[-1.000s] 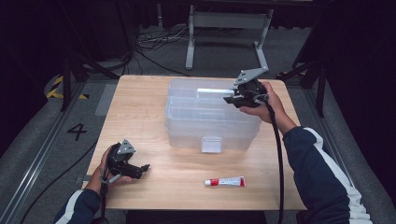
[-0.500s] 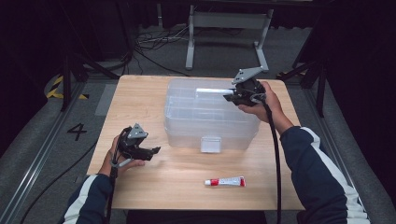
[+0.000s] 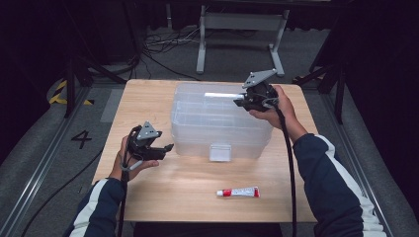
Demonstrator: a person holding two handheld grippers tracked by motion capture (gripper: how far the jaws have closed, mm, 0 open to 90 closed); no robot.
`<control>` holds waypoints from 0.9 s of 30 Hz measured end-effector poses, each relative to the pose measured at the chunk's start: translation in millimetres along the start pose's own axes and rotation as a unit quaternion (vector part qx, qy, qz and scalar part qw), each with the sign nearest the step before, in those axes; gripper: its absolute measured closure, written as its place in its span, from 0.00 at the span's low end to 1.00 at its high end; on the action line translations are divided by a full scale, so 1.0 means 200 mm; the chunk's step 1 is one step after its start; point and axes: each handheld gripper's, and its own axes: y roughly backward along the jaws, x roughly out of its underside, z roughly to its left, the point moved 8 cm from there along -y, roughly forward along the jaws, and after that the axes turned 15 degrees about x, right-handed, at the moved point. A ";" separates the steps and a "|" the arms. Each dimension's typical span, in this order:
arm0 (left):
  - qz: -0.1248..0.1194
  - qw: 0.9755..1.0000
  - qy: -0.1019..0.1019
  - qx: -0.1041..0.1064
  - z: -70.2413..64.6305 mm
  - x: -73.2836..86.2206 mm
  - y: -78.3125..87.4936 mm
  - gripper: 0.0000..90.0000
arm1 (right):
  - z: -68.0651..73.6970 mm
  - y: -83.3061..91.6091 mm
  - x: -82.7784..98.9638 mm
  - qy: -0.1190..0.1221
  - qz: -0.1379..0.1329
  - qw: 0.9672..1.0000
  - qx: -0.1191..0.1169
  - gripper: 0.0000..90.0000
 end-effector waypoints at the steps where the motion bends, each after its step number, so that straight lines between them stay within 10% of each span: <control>1: 0.000 1.000 -0.001 -0.004 0.00 0.00 0.00 0.42 | 0.00 0.00 0.00 -0.001 0.001 1.000 0.000 0.82; 19: -0.017 1.000 -0.005 0.002 0.01 -0.04 0.03 0.85 | -0.04 0.00 -0.04 -0.011 0.012 1.000 -0.012 0.82; 27: -0.015 1.000 -0.012 0.005 0.00 -0.06 0.01 0.87 | -0.06 -0.01 -0.05 -0.015 0.019 1.000 -0.017 0.82</control>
